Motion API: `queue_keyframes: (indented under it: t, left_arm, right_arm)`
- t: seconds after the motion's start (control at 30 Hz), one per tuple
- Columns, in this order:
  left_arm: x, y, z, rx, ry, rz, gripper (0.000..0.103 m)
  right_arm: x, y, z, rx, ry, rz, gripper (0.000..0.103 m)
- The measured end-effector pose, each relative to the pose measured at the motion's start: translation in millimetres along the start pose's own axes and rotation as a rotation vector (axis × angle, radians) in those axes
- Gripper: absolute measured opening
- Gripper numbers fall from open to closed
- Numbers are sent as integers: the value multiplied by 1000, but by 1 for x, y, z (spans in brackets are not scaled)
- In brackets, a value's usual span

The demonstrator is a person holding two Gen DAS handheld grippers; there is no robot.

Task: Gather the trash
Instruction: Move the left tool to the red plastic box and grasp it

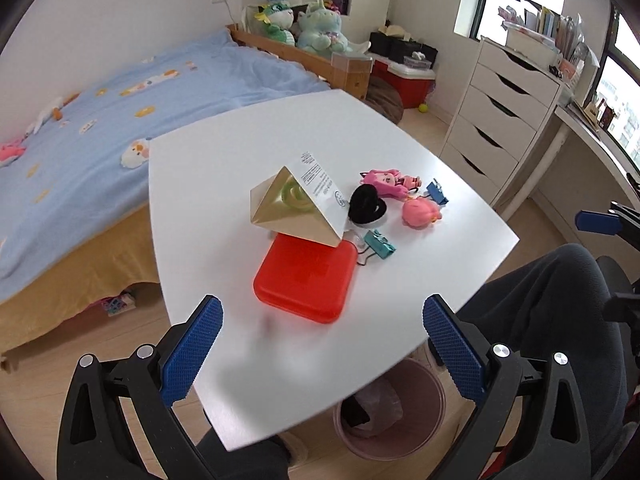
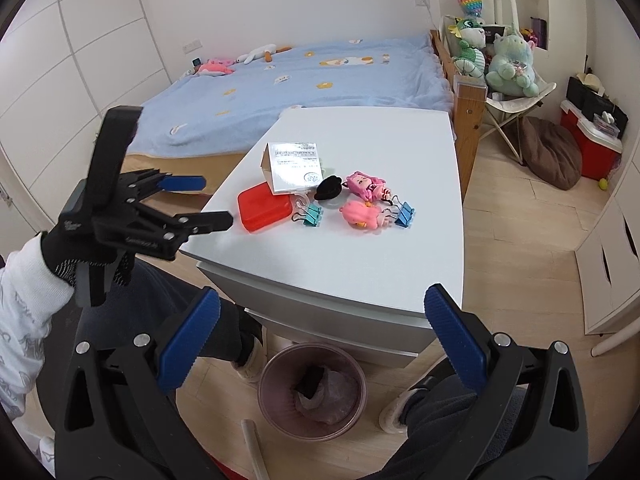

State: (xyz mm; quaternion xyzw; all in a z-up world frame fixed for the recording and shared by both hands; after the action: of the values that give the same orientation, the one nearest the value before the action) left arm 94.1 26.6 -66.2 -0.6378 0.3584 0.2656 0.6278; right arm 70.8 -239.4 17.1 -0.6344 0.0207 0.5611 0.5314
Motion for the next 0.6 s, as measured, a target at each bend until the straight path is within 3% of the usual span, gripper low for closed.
queue_keyframes:
  t: [0.47,0.6]
  left_arm:
    - [49,-6,6,73,57,91,96]
    - [50,-6,7,70,62,83,90]
  right_arm:
    - [7,4,-7,12,5,19,100]
    - [9,4,-8,15,5,23,100]
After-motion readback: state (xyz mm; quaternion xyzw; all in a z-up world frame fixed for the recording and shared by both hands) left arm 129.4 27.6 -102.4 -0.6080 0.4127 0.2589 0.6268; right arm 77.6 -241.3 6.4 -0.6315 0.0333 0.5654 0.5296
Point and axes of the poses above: each gripper's, at about its wrist camera, not at the fingertips, and x roughly the way its jaws point, z to its left, y to its underside, the point moved 1 cm from there along x, roughly the way its jaws point, and after that the axes turned 2 degrees about -z, right-handed, at the moved point
